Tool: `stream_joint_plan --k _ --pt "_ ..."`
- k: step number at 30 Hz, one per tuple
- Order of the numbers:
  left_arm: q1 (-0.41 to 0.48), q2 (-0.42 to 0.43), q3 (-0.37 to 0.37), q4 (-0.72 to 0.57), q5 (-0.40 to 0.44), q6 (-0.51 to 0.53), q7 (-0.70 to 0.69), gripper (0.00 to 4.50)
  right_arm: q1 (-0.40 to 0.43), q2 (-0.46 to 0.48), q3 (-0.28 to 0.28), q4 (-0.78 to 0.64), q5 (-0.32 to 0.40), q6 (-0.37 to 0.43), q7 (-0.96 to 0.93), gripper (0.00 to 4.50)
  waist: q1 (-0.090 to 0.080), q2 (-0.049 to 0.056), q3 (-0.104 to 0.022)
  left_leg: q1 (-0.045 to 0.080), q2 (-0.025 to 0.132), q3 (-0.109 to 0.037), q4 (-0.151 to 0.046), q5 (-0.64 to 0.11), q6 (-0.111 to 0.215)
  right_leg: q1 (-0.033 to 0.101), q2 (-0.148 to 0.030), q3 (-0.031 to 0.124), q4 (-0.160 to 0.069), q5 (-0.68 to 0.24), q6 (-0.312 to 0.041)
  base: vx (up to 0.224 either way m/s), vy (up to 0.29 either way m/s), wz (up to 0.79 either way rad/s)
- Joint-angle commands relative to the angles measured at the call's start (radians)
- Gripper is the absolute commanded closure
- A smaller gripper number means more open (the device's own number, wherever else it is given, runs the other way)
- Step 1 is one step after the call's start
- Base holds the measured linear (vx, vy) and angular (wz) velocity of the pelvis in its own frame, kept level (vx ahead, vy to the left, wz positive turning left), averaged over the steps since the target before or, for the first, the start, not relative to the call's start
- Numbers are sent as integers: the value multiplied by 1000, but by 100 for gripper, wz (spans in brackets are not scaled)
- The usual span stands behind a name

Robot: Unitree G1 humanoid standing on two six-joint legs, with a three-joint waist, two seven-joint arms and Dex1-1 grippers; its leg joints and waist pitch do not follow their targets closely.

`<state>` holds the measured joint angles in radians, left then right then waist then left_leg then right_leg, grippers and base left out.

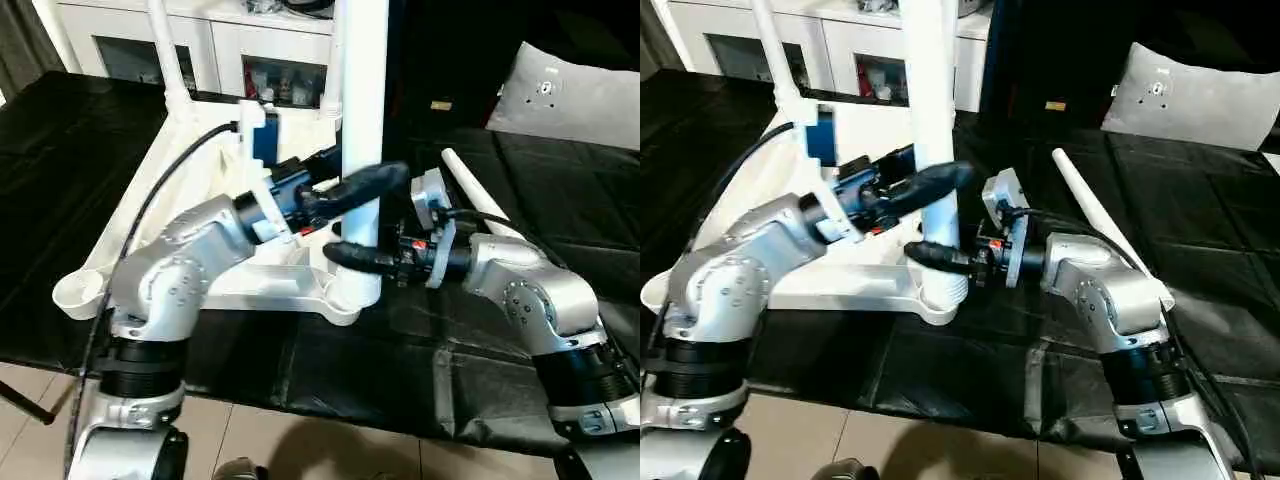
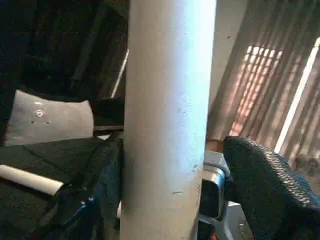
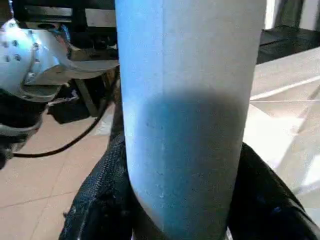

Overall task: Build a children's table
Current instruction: Pick table leg

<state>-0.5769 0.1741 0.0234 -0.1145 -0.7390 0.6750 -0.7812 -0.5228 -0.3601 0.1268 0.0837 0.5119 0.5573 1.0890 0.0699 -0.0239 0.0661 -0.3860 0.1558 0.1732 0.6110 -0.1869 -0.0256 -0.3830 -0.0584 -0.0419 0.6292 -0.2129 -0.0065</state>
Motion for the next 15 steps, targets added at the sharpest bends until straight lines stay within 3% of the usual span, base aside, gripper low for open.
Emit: stream_joint_plan --k 1,3,15 --pt "3 2 -21 -38 -38 20 -38 155 -1 -16 2 -11 11 -2 17 261 5 6 -73 23 73 -23 -70 -118 15 49 -88 48 -65 -38 -271 0 0 0" --pt "2 4 -18 -33 -38 20 -41 182 0 -16 3 -12 11 -2 20 261 6 11 -73 22 73 -23 -69 -110 19 47 -87 48 -65 -22 -272 0 0 0" --pt "-1 4 1 0 -51 37 -19 262 -2 -15 7 -12 0 -10 32 262 15 11 -74 26 73 -23 -70 -119 7 47 -87 47 -63 -23 -271 0 0 0"
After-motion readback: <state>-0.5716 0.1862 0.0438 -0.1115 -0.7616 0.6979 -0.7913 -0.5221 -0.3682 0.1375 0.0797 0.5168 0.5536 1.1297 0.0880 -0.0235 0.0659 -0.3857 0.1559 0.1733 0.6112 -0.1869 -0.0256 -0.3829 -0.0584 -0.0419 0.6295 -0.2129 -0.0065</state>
